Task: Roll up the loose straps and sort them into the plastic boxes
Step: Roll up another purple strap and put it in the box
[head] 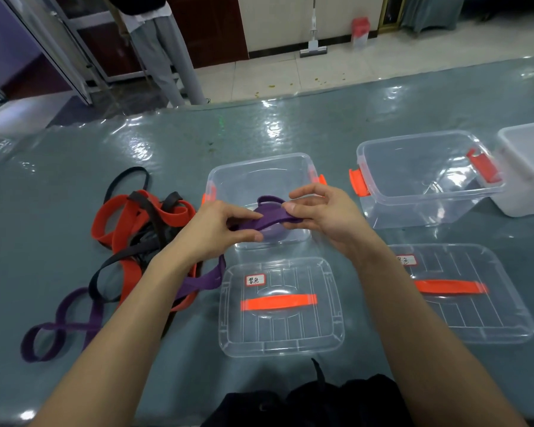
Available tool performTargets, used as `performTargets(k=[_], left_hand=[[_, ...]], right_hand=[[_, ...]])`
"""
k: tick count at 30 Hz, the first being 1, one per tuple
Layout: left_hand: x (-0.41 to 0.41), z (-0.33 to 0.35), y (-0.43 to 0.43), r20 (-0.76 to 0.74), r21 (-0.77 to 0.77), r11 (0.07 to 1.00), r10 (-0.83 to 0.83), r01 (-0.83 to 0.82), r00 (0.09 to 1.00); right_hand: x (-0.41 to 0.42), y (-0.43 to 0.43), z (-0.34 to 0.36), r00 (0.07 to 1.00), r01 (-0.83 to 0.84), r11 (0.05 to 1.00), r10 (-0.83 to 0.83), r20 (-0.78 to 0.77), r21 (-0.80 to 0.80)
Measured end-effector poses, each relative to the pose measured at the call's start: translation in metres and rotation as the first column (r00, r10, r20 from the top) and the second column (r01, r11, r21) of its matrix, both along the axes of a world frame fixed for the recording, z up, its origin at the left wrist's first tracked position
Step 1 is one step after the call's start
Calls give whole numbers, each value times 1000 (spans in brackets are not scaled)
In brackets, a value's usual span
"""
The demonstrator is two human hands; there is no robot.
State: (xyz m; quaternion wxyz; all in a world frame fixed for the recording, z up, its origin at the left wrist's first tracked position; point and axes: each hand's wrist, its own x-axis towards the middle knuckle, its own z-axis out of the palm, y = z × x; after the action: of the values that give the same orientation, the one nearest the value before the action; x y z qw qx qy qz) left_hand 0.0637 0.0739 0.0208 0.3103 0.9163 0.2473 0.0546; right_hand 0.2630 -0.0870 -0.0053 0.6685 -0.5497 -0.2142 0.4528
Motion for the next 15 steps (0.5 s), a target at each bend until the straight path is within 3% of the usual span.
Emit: performTargets(k=[3, 8, 13, 15], left_hand=[[2, 4, 6, -11, -82, 997, -6, 5, 1000], [0, 22, 13, 181, -294, 956, 58, -3, 982], [1, 33, 16, 171, -271, 962, 4, 43, 985], [2, 36, 17, 145, -235, 970, -30, 64, 989]], right_hand=[[-2, 0, 0, 1000, -23, 1000, 23, -3, 16], [-2, -1, 1, 995, -88, 995, 90, -47, 38], [-1, -5, 3, 948, -309, 950, 303, -96, -56], [2, -6, 3, 959, -264, 964, 261, -108, -11]])
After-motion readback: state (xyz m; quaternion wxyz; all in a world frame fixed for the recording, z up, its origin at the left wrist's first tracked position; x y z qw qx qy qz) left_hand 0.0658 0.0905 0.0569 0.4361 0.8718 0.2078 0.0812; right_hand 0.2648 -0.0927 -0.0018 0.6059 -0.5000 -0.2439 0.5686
